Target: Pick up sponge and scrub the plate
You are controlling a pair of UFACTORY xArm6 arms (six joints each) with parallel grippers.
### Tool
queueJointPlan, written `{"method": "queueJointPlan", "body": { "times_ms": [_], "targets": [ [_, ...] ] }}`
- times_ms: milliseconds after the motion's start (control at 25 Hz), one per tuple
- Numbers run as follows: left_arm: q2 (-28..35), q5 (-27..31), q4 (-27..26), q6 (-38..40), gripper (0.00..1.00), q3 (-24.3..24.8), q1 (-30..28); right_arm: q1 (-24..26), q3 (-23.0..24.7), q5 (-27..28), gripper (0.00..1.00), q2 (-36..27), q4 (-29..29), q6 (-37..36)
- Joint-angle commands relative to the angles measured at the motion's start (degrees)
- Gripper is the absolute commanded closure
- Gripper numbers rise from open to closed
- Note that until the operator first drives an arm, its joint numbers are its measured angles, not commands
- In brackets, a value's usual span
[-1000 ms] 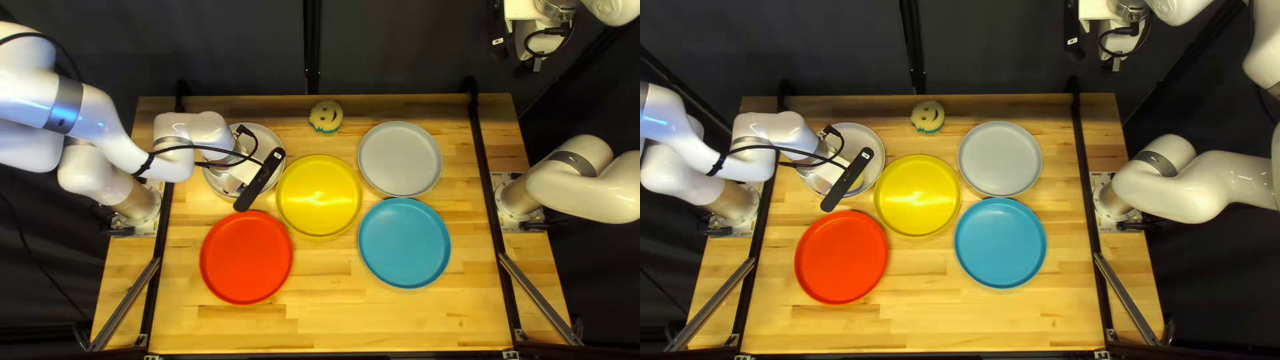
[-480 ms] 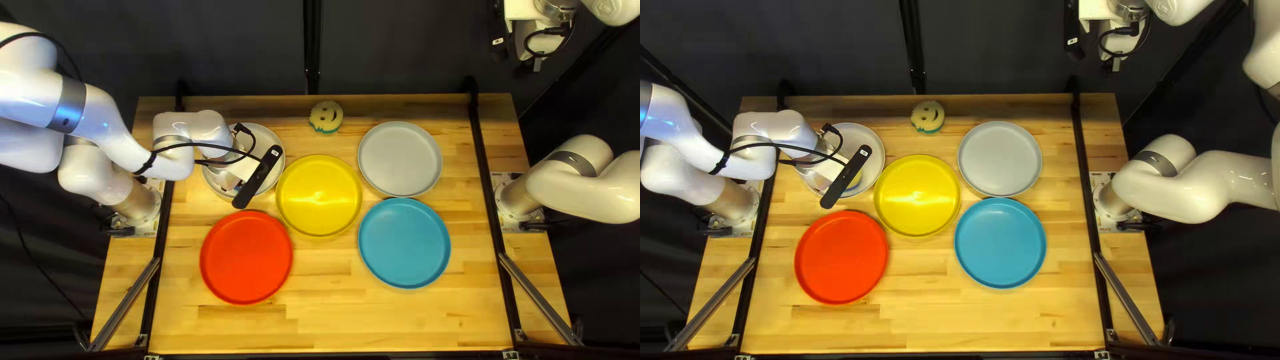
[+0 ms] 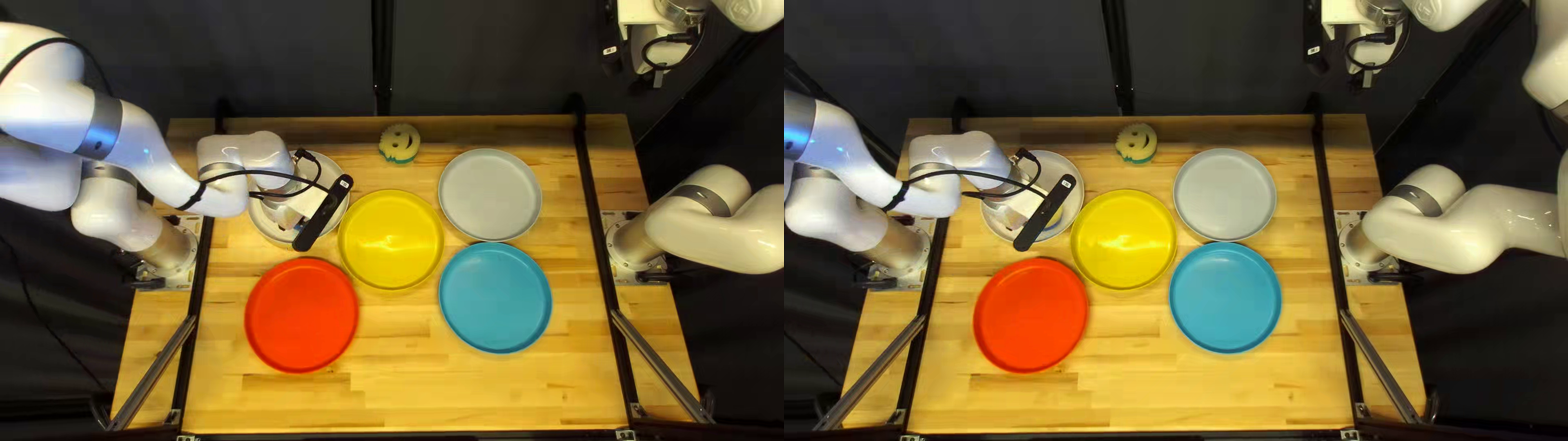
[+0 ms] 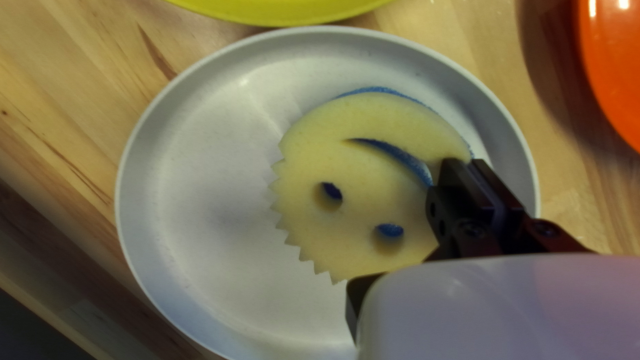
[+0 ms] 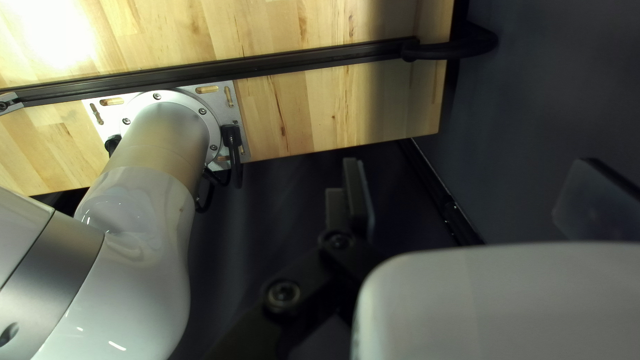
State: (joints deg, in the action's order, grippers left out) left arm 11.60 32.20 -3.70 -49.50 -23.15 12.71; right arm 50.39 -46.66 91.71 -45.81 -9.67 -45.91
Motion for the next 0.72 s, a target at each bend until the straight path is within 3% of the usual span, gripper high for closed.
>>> {"method": "queueJointPlan", "body": {
  "times_ms": [40,320,720],
  "targets": [
    [-2.47,-0.91,-1.84,-4.17,1.00,-2.00,2.41,0.00,0.00,0.00,0.00,0.00,0.00,0.00],
    [-0.33,-2.10,-3.95,-5.91,1.00,1.95,2.27,0.00,0.00,0.00,0.00,0.00,0.00,0.00],
    [8.26,-0.69,-4.75,-2.92,1.00,9.59,0.30,0.00,0.00,0.00,0.00,0.00,0.00,0.00]
  ]
}}
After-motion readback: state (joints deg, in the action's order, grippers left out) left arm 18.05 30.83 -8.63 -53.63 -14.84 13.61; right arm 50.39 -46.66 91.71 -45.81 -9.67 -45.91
